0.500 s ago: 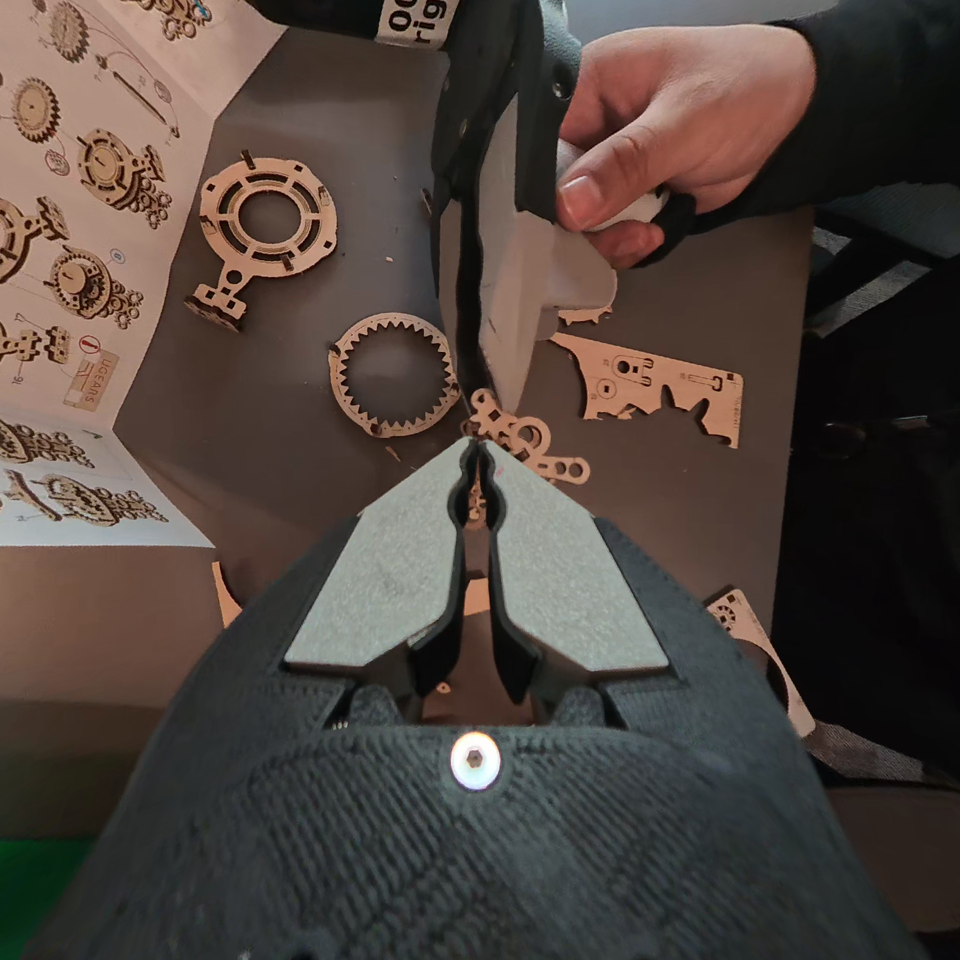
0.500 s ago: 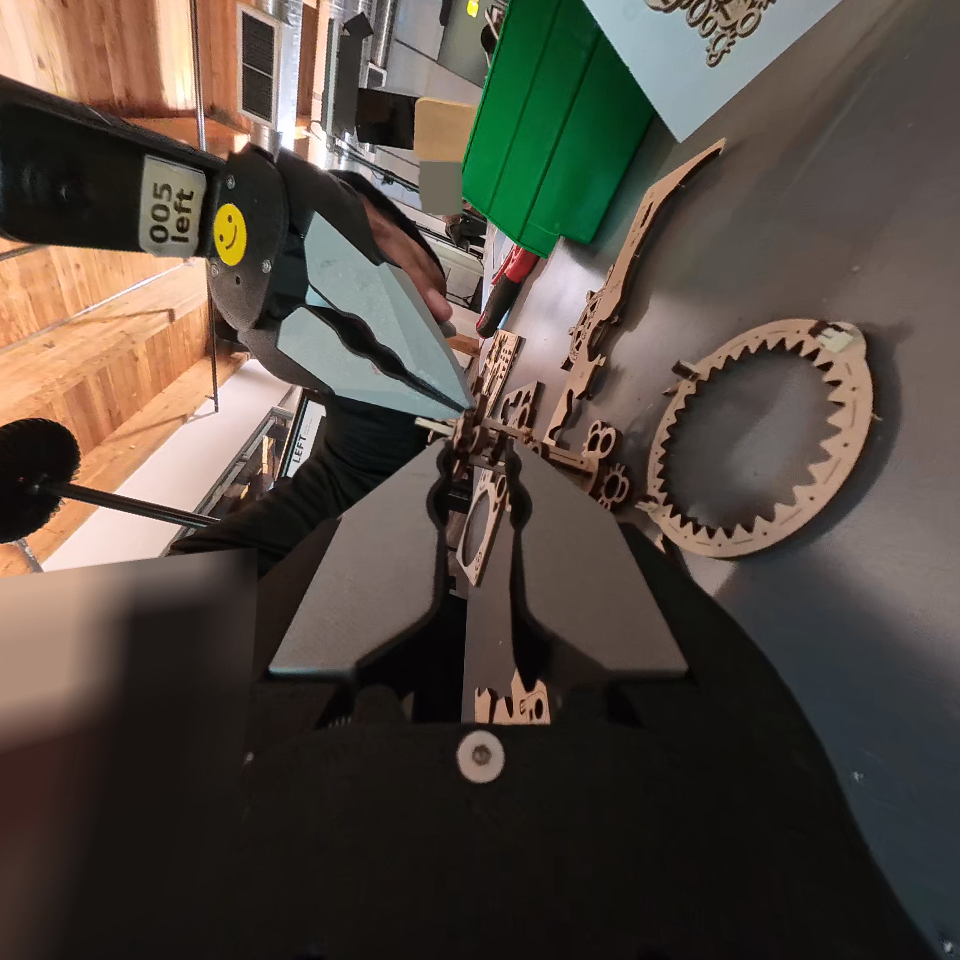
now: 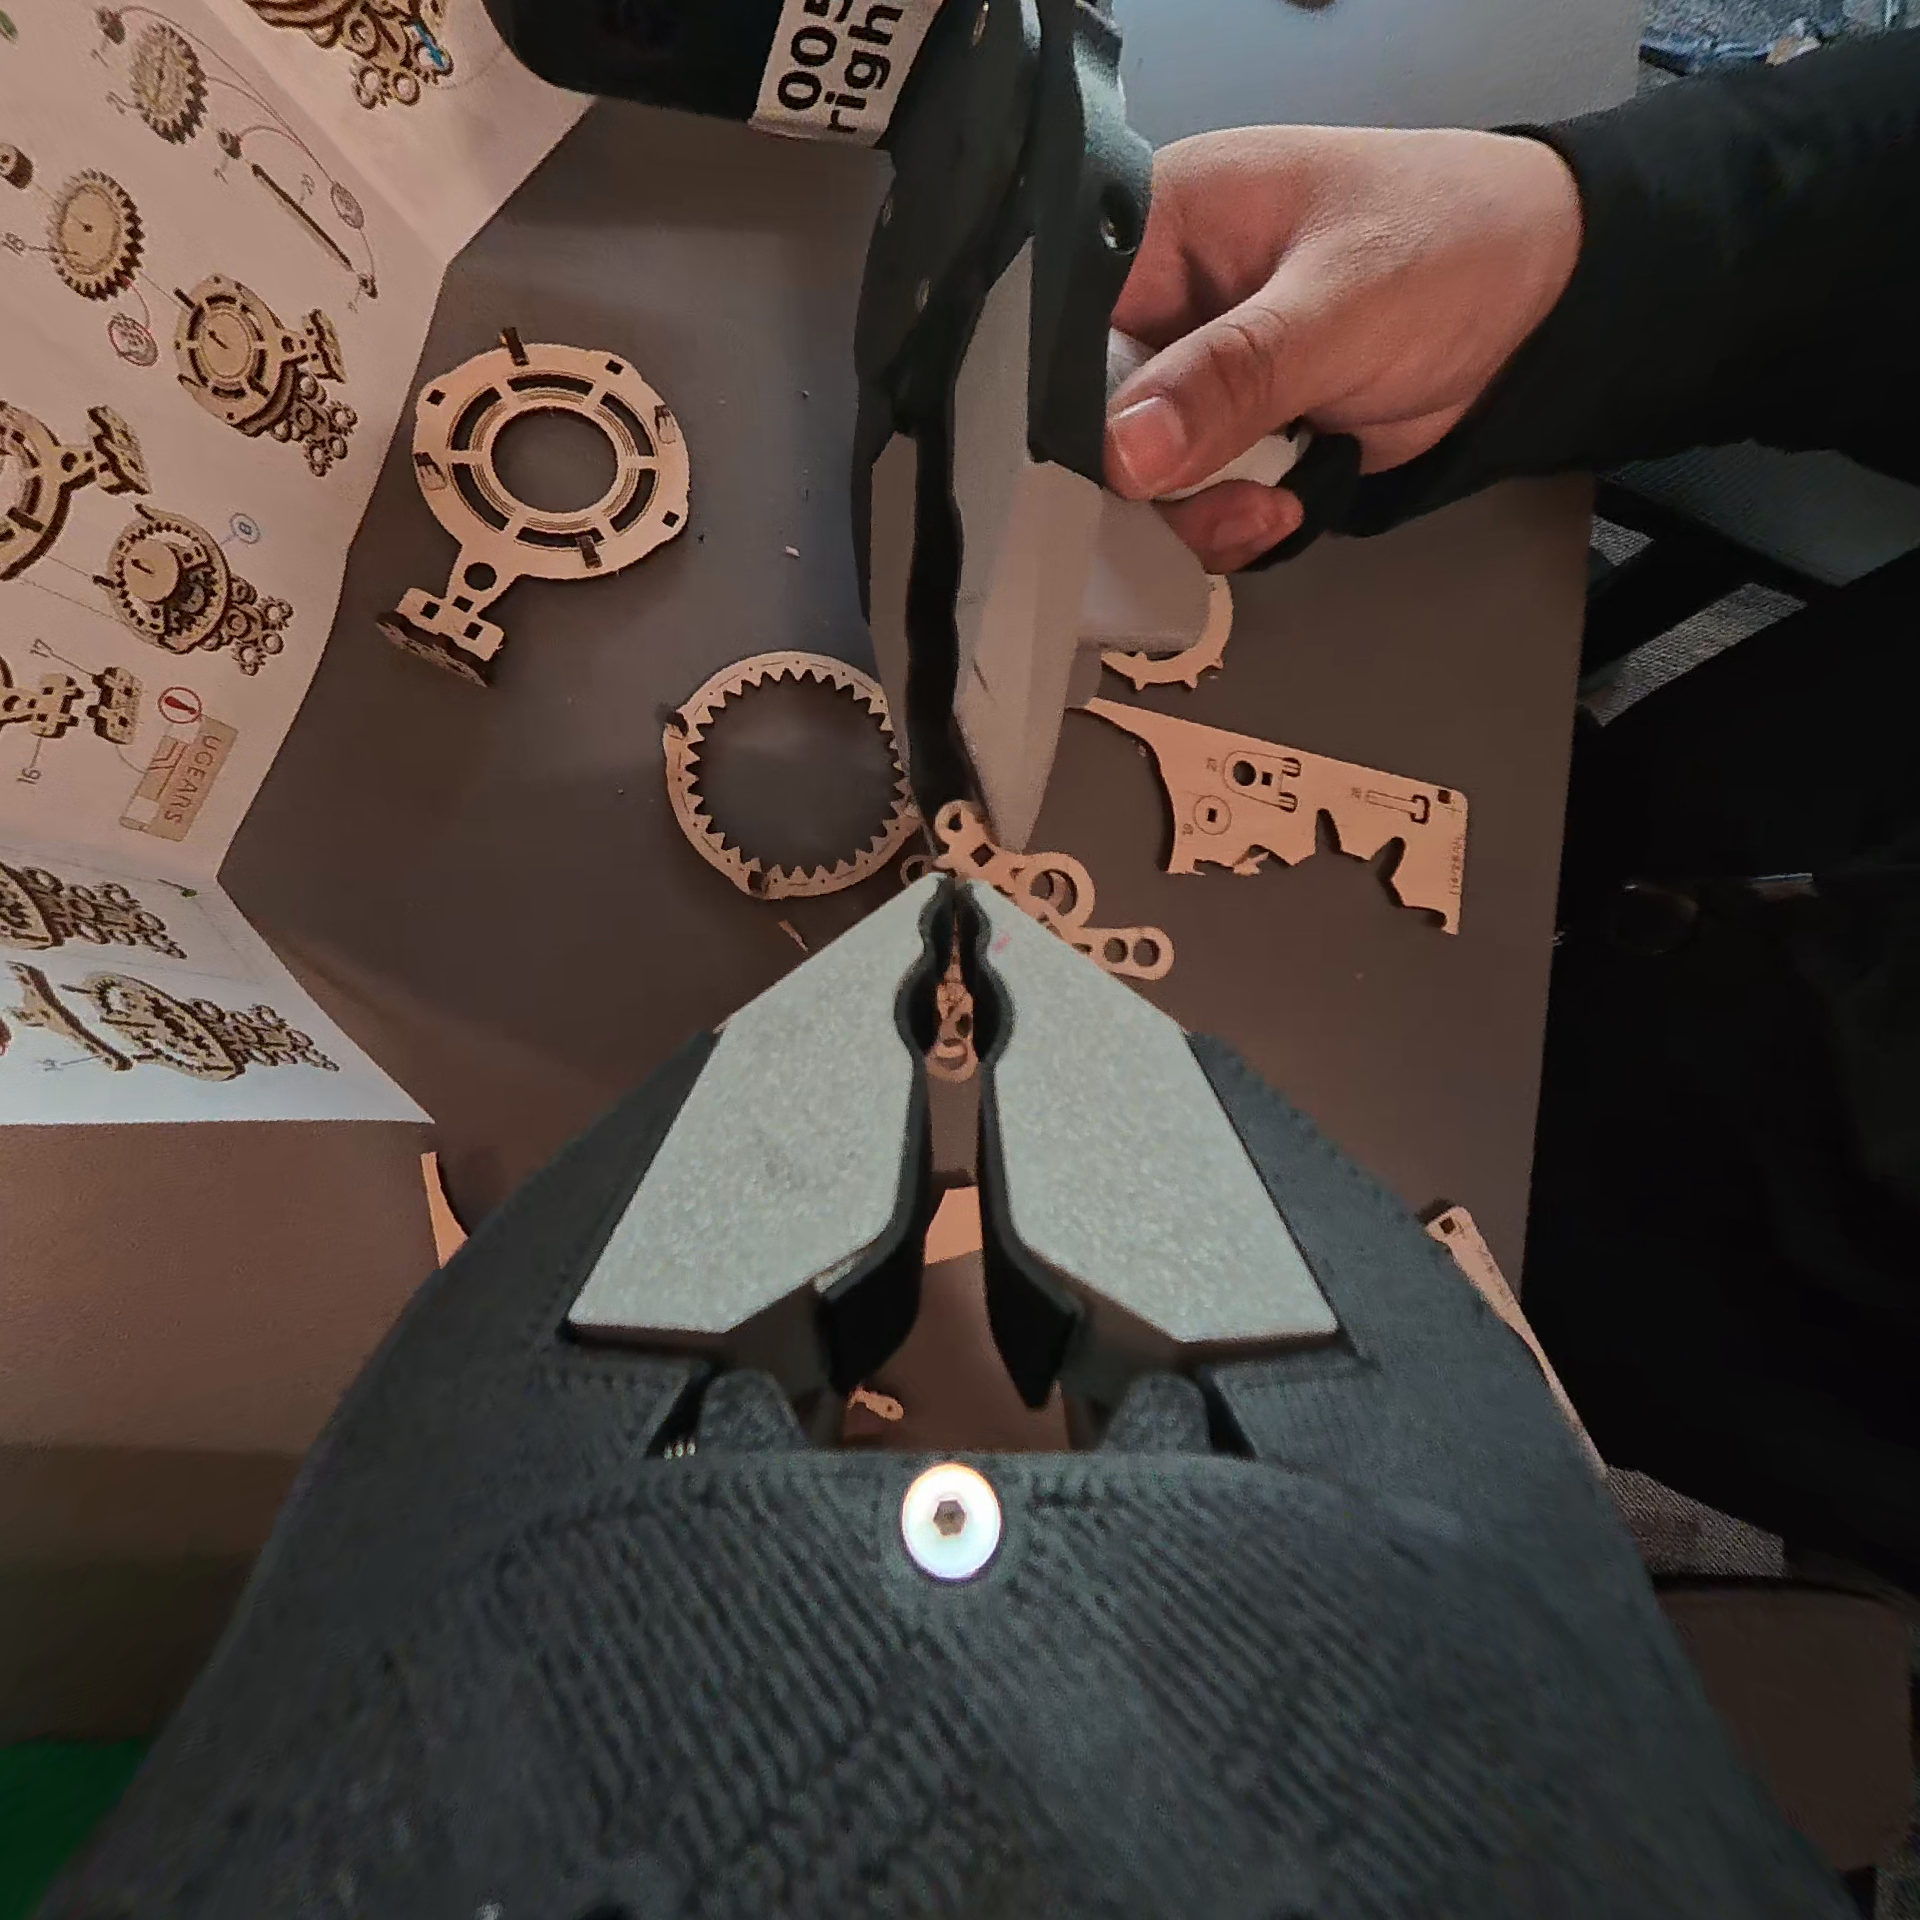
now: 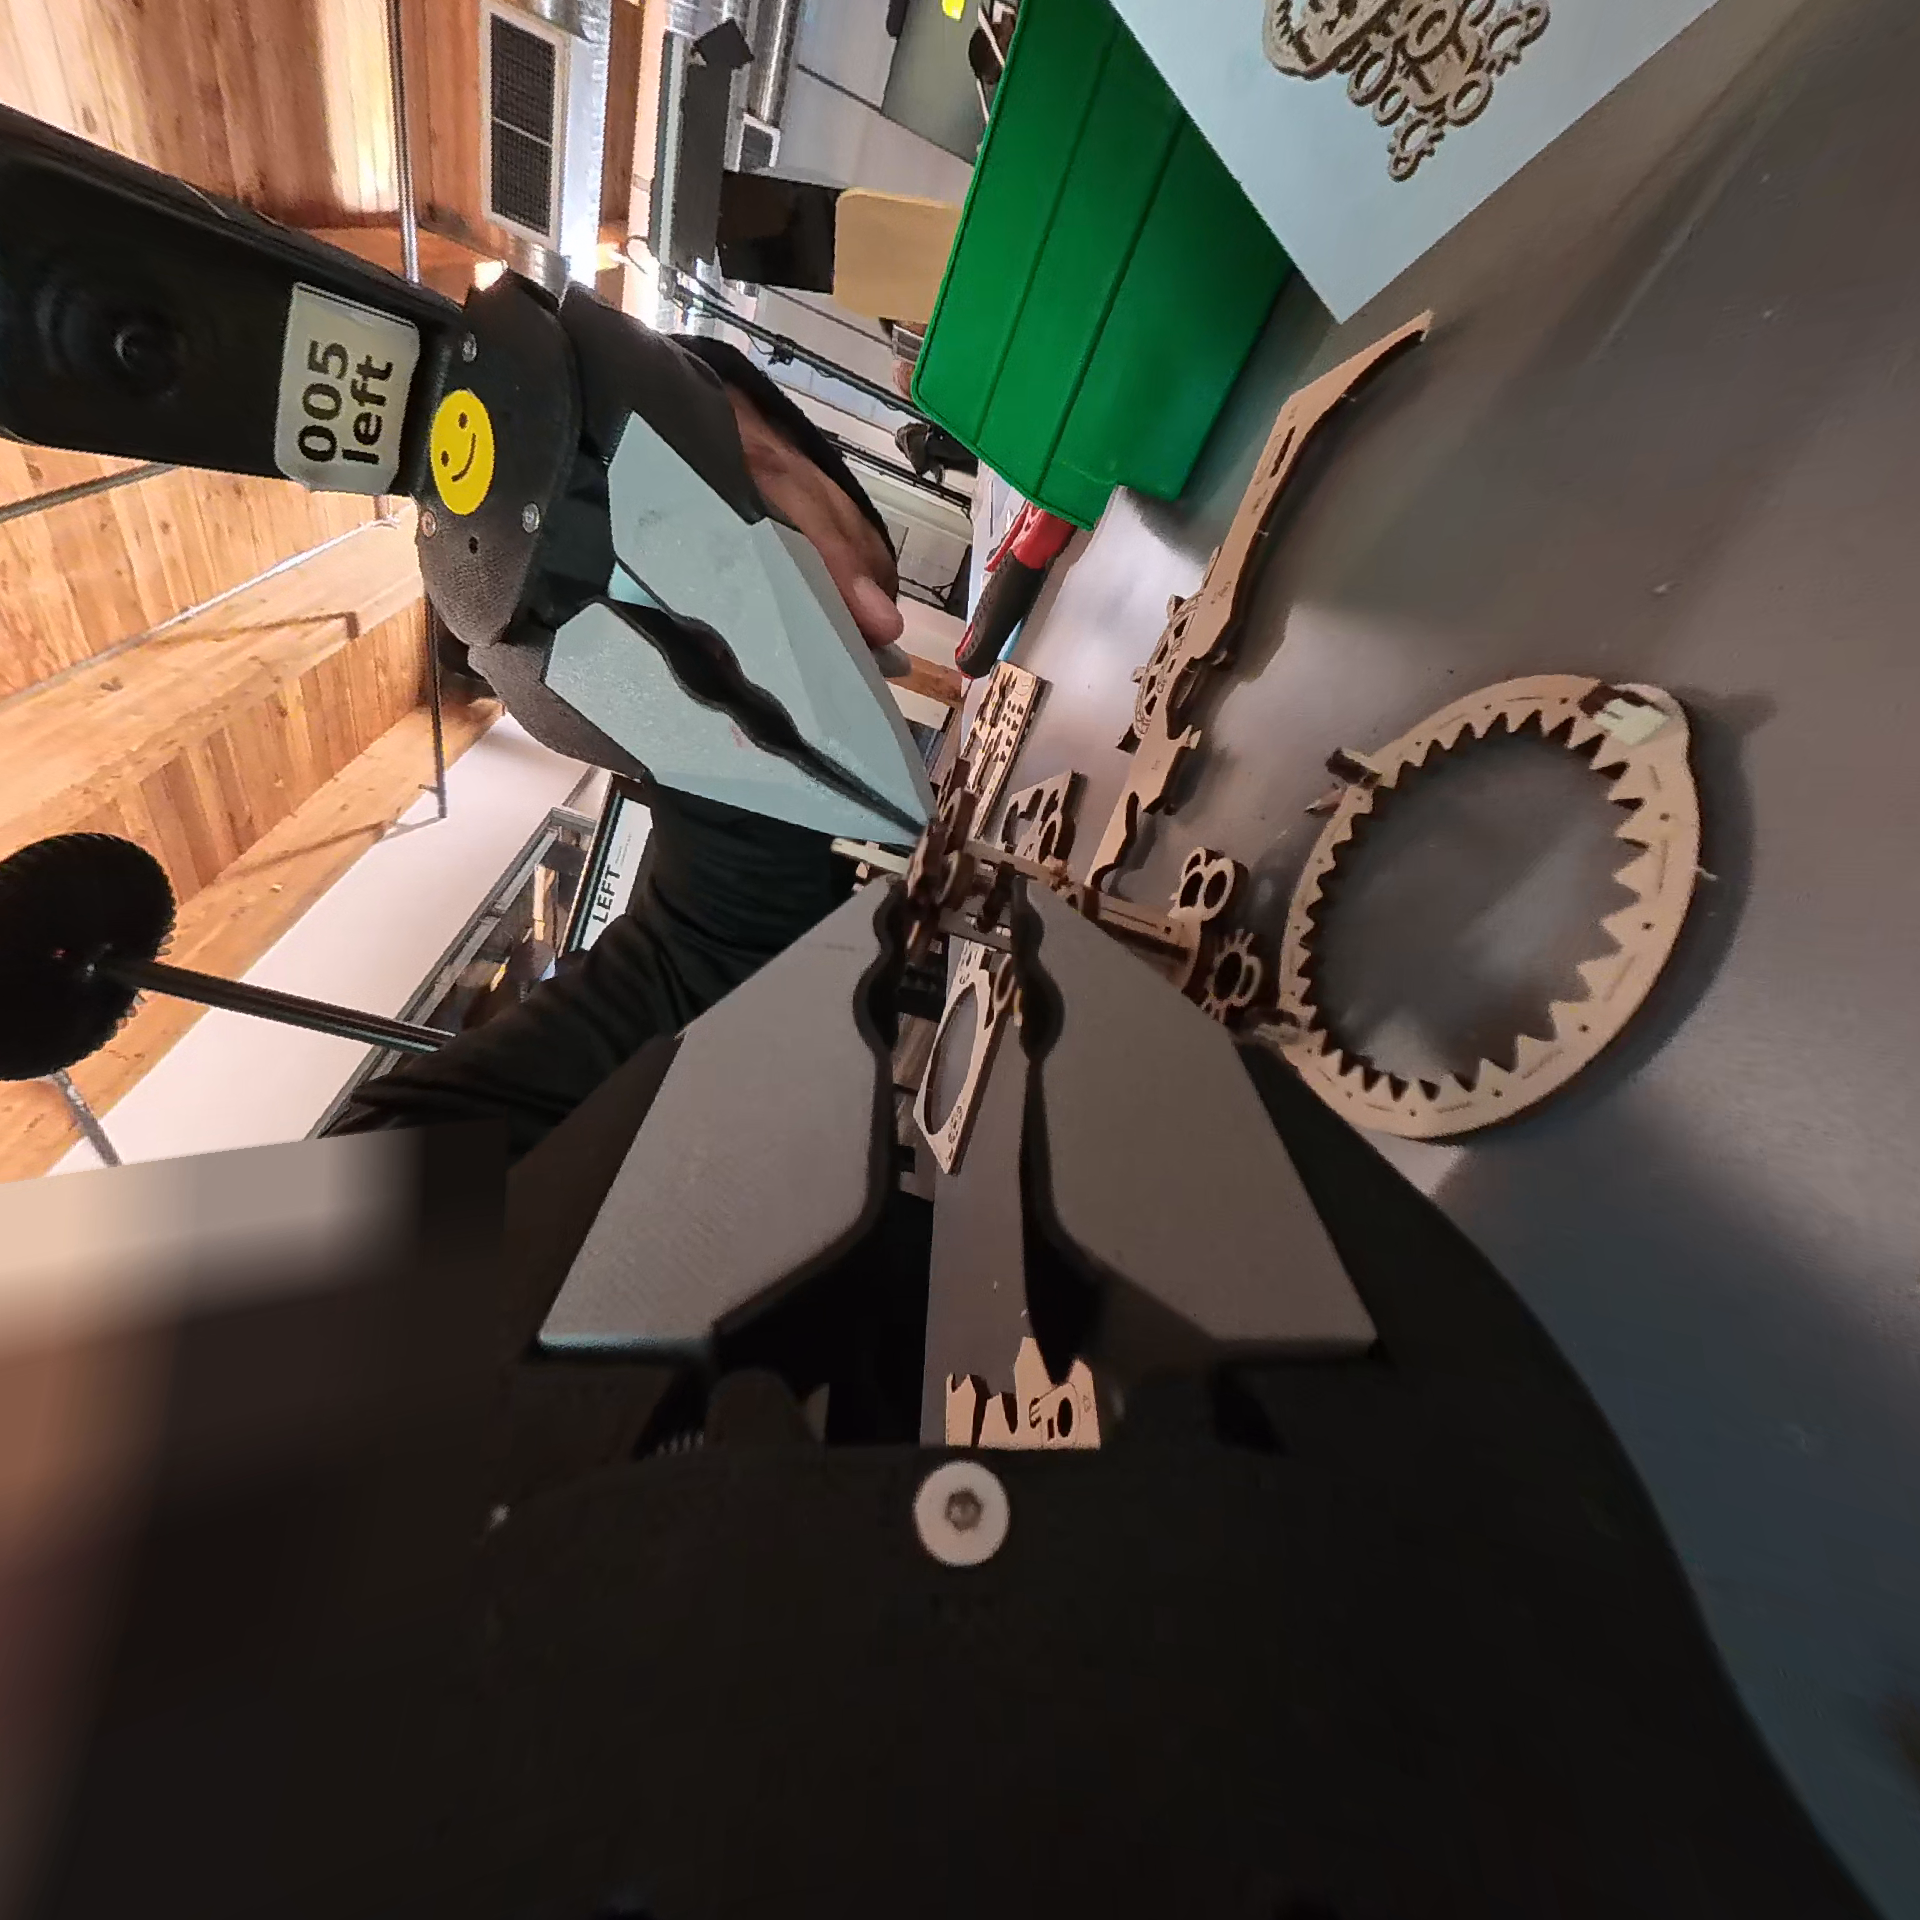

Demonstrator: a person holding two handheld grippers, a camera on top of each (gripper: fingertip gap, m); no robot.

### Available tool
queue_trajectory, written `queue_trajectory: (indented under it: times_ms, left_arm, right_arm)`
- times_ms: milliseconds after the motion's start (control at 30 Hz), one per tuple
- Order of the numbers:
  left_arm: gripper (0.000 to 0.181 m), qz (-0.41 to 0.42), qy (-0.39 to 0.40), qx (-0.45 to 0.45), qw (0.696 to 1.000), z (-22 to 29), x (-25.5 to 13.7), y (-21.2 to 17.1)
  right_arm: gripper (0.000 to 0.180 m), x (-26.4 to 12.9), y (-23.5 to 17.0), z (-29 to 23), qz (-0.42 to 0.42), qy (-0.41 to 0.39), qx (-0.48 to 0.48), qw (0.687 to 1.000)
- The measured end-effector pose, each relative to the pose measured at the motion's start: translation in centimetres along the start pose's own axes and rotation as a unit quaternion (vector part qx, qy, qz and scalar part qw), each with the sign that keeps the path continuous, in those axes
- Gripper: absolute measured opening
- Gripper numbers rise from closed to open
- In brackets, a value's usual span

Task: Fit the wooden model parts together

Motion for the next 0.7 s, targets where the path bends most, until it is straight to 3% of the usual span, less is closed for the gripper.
queue_trajectory:
  times_ms: [267, 467, 700]
  left_arm:
    - [0.000, -0.001, 0.006, 0.001, 1.000, 0.02, 0.01, -0.10]
    - [0.000, 0.007, 0.006, -0.005, 1.000, 0.25, 0.07, -0.23]
    - [0.000, 0.018, 0.013, -0.009, 1.000, 0.34, -0.19, -0.55]
  right_arm:
    - [0.016, 0.14, 0.06, 0.04, 0.002, -0.003, 0.001, 1.000]
    - [0.027, 0.14, 0.21, -0.20, 0.009, 0.008, -0.002, 1.000]
    - [0.025, -0.03, 0.25, -0.37, 0.010, 0.004, -0.010, 1.000]
Point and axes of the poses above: each gripper's, where its closed fingertips meet, x out along the fingers, y out of its top, z = x × y across the jaws, the point moved 8 cm from there along -x, back along the fingers, and after that the axes turned 3 degrees about x, right-handed, at the moved point
